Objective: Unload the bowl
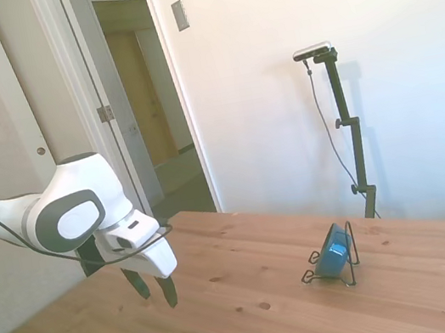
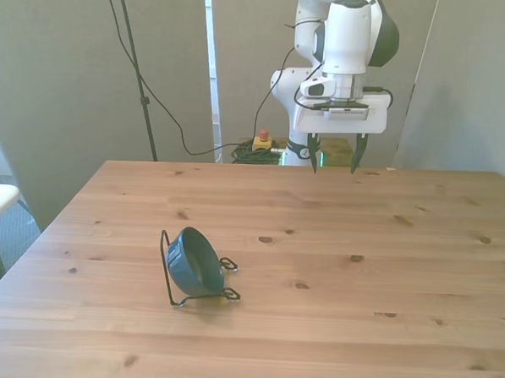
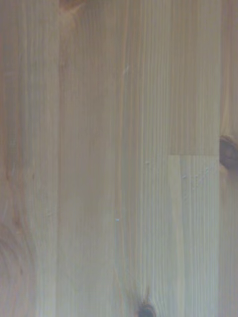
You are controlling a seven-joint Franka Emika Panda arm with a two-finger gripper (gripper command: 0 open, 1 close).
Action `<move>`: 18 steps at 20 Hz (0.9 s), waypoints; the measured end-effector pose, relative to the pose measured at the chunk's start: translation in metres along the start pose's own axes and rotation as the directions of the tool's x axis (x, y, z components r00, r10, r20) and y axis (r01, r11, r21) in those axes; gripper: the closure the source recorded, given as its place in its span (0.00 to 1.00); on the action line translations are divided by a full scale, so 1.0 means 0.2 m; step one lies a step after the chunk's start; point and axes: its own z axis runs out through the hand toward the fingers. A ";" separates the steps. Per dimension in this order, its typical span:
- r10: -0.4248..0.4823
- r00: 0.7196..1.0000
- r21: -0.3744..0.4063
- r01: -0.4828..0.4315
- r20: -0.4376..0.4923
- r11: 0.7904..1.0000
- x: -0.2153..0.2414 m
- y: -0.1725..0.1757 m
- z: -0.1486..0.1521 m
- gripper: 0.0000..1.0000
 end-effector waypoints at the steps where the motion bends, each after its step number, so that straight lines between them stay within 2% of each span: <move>1: 0.000 1.000 0.001 0.000 0.002 1.000 0.00 0.00 0.00 0.00; 3: 0.003 1.000 0.011 -0.003 -0.003 1.000 0.03 0.01 0.00 0.00; 8: 0.115 0.982 0.032 -0.112 -0.149 0.993 0.35 0.02 -0.06 0.00; 14: 0.266 0.933 0.040 -0.264 -0.244 0.964 0.84 0.06 -0.07 0.00; 18: 0.341 0.891 0.055 -0.341 -0.298 0.939 1.11 -0.01 -0.04 0.00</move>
